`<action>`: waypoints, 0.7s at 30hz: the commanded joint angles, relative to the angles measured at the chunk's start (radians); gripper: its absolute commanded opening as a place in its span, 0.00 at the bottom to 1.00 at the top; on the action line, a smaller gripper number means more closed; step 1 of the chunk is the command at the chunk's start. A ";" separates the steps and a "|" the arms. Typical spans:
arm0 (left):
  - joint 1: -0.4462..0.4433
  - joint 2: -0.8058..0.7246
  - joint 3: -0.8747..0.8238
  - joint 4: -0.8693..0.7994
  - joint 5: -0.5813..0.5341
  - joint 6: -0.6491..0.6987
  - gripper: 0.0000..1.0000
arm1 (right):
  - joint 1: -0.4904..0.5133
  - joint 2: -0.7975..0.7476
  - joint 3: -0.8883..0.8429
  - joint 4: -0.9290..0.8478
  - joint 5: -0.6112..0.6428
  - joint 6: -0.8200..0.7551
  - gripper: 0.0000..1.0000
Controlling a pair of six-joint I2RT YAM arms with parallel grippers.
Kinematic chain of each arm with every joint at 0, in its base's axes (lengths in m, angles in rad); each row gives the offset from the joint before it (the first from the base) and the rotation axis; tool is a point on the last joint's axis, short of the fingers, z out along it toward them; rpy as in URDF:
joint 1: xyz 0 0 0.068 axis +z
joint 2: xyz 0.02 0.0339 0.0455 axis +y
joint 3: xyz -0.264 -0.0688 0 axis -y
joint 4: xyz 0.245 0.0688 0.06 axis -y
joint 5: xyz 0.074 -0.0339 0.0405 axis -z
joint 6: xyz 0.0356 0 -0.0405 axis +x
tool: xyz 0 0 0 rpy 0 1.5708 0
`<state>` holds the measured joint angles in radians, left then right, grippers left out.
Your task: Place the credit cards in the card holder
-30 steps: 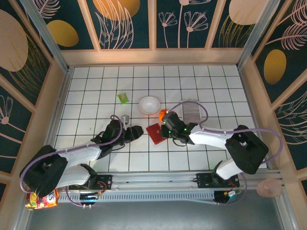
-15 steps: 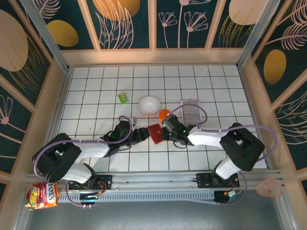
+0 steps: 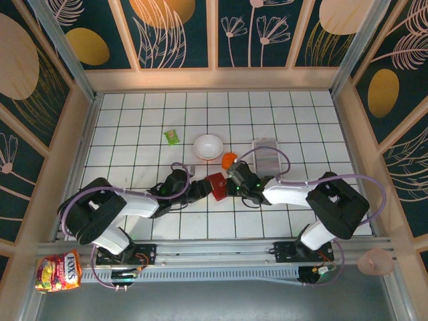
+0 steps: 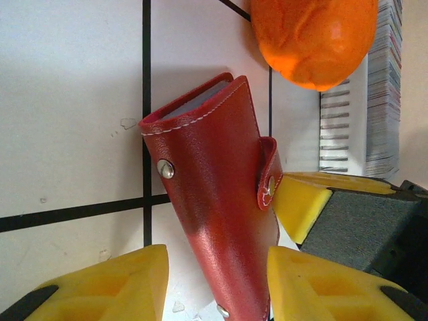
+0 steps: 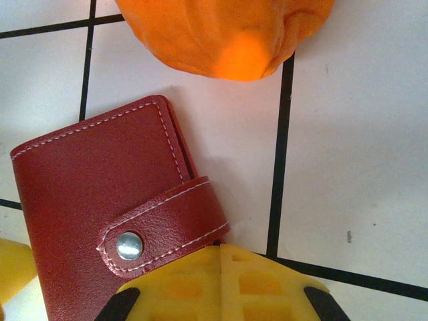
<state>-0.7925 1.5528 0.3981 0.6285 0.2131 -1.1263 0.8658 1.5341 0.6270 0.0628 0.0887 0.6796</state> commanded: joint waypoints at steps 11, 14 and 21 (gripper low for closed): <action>-0.006 0.095 0.030 0.138 0.051 -0.054 0.36 | 0.005 -0.019 -0.043 -0.006 0.002 0.026 0.01; -0.005 0.089 0.028 0.151 0.049 -0.059 0.32 | 0.007 -0.031 -0.051 -0.004 -0.004 0.028 0.01; -0.006 0.088 0.027 0.213 0.068 -0.078 0.27 | 0.016 -0.064 -0.065 0.013 -0.023 0.027 0.02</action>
<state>-0.7933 1.6348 0.4091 0.7547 0.2512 -1.1835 0.8680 1.4925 0.5804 0.0872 0.0784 0.6907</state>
